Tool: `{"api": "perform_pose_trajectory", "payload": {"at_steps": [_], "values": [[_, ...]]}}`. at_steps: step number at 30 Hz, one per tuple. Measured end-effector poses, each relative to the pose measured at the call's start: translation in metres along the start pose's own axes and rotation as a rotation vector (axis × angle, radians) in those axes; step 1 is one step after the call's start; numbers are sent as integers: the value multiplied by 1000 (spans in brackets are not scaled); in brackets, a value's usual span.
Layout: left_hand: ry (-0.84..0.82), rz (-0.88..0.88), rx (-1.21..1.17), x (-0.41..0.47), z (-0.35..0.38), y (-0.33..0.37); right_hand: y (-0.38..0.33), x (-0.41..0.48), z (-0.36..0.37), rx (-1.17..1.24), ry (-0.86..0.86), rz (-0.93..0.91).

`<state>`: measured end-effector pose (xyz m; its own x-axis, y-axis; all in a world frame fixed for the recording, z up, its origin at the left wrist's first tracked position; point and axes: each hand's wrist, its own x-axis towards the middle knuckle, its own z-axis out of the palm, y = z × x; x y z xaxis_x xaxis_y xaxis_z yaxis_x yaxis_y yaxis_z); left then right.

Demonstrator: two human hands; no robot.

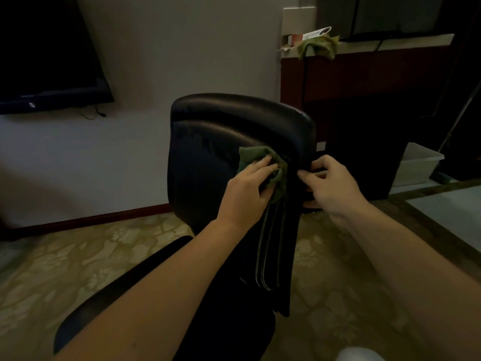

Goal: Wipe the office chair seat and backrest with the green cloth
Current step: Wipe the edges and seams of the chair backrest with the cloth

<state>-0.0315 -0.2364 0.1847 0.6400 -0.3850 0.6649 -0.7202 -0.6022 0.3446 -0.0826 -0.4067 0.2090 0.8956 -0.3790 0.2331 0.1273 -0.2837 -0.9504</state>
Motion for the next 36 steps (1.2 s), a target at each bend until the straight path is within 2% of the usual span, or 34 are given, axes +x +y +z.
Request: {"api": "perform_pose_trajectory", "payload": {"at_steps": [6,14,18,27,31,36], "values": [[-5,-94,-80,-31,10,-5,5,-1,2,-72,24,-50],[114,-82,-93,-9,-8,5,3,-3,-2,-105,-11,-63],[39,-120,-89,-3,1,13,4,-4,-2,-123,-2,-78],[50,-213,-127,-35,16,12,13,-2,-7,-53,-13,-101],[46,-209,-167,-30,3,7,12,-2,-6,-101,-28,-132],[170,-163,-197,-6,-20,5,11,-8,-1,-134,-28,-160]]}}
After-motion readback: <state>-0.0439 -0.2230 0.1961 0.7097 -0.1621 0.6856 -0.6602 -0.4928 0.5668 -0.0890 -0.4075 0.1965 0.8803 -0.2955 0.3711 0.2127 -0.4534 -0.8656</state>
